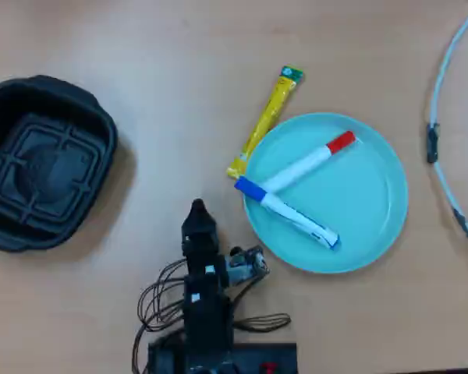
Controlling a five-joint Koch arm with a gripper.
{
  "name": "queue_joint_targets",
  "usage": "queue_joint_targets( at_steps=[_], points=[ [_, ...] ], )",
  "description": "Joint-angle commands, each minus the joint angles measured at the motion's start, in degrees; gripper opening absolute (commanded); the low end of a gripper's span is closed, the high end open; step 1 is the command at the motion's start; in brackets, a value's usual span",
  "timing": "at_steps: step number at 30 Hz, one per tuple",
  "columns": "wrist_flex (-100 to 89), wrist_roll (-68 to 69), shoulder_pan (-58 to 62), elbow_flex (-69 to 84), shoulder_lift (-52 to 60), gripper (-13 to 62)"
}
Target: Pick up the blue pen and put it in the black bowl
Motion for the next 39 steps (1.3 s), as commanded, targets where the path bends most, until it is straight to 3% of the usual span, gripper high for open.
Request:
queue_joint_targets(
  at_steps=[1, 15, 24, 34, 39],
  points=[
    [55.3, -4.9, -10.1, -47.2, 4.7, 30.3],
    [56.3, -4.8, -8.3, -52.9, 4.7, 30.4],
    [63.2, -1.9, 3.3, -69.6, 3.2, 30.4],
    [63.2, 18.5, 25.5, -71.2, -4.8, 30.3],
    [63.1, 20.0, 31.3, -70.8, -5.8, 30.3]
  ],
)
